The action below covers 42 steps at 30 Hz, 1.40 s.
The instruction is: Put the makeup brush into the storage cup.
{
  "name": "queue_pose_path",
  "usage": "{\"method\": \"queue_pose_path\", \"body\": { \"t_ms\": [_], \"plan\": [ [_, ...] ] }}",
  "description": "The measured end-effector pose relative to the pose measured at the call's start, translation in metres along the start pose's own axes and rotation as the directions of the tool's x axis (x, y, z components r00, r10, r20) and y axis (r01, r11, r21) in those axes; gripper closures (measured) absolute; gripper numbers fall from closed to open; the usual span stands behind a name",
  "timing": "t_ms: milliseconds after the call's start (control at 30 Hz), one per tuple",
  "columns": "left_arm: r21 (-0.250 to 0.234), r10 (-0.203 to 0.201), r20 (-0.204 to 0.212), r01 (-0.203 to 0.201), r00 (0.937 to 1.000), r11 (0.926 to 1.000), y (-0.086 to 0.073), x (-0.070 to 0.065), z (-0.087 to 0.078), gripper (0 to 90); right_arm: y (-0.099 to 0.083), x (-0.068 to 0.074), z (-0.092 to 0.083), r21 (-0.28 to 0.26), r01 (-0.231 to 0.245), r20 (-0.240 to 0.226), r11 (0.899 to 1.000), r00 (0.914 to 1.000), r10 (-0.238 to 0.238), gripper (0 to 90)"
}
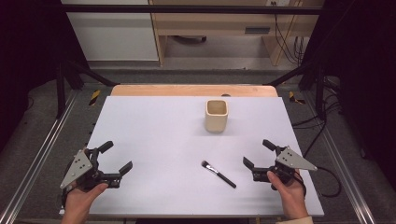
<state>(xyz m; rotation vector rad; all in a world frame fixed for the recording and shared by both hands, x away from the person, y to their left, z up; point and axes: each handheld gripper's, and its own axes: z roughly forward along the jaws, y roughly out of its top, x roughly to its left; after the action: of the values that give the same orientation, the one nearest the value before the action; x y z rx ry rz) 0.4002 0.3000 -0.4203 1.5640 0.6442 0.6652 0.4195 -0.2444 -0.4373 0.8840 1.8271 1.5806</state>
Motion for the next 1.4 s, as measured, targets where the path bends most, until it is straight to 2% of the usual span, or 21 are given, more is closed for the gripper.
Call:
{"method": "queue_pose_path", "body": {
  "t_ms": [267,333,433,500,600,733,833,1000,1100,1300,1333,1367,1400],
  "plan": [
    [0.015,-0.003,-0.009,0.003,1.0000,0.9999,-0.006,-0.002,0.001,0.9,-0.002,0.001,0.000,0.070,0.005,0.012,0.998,0.9999,-0.006,3.3],
    [0.023,0.000,-0.012,0.000,0.9999,0.9997,-0.007,-0.002,0.001,0.9,-0.003,0.004,0.000,0.112,0.029,0.012,0.993,0.9995,-0.031,3.5],
    [0.023,0.001,-0.022,0.000,0.9998,0.9997,-0.007,-0.003,0.000,0.9,-0.004,0.007,0.001,0.149,0.023,0.008,0.989,0.9997,-0.025,3.2],
    [0.022,-0.003,-0.027,0.003,0.9996,0.9997,-0.007,-0.003,-0.001,0.9,-0.004,0.010,0.003,0.194,0.012,0.010,0.981,0.9998,-0.015,3.6],
    [0.017,-0.007,-0.033,0.007,0.9994,0.9998,-0.008,-0.003,-0.003,0.9,-0.003,0.012,0.005,0.279,0.033,0.008,0.960,0.9993,-0.036,5.0],
    [0.010,-0.022,-0.042,0.022,0.9989,0.9997,-0.009,-0.001,-0.005,0.9,0.005,0.019,0.004,0.321,0.055,-0.003,0.945,0.9984,-0.057,4.4],
    [0.007,-0.025,-0.044,0.025,0.9987,0.9997,-0.009,0.000,-0.006,0.9,0.016,0.025,0.004,0.362,0.089,-0.028,0.928,0.9960,-0.085,4.4],
    [0.009,-0.030,-0.045,0.030,0.9985,0.9995,-0.010,0.001,-0.005,0.9,0.032,0.034,0.006,0.428,0.148,-0.072,0.892,0.9890,-0.129,4.7],
    [0.014,-0.025,-0.045,0.026,0.9987,0.9996,-0.010,0.001,-0.005,0.9,0.042,0.039,0.007,0.468,0.189,-0.096,0.863,0.9820,-0.162,5.0],
    [0.009,-0.031,-0.054,0.032,0.9981,0.9995,-0.010,0.001,-0.006,0.9,0.059,0.049,0.013,0.535,0.233,-0.136,0.812,0.9725,-0.190,5.2],
    [0.012,-0.029,-0.055,0.030,0.9980,0.9995,-0.010,0.002,-0.006,1.0,0.062,0.051,0.015,0.549,0.245,-0.145,0.799,0.9696,-0.197,5.7],
    [0.012,-0.029,-0.055,0.030,0.9980,0.9995,-0.010,0.002,-0.006,1.0,0.063,0.052,0.016,0.553,0.252,-0.150,0.794,0.9677,-0.203,6.5],
    [0.011,-0.033,-0.059,0.034,0.9977,0.9994,-0.010,0.003,-0.006,0.9,0.065,0.054,0.017,0.563,0.261,-0.154,0.784,0.9653,-0.211,6.6]
  ]
}}
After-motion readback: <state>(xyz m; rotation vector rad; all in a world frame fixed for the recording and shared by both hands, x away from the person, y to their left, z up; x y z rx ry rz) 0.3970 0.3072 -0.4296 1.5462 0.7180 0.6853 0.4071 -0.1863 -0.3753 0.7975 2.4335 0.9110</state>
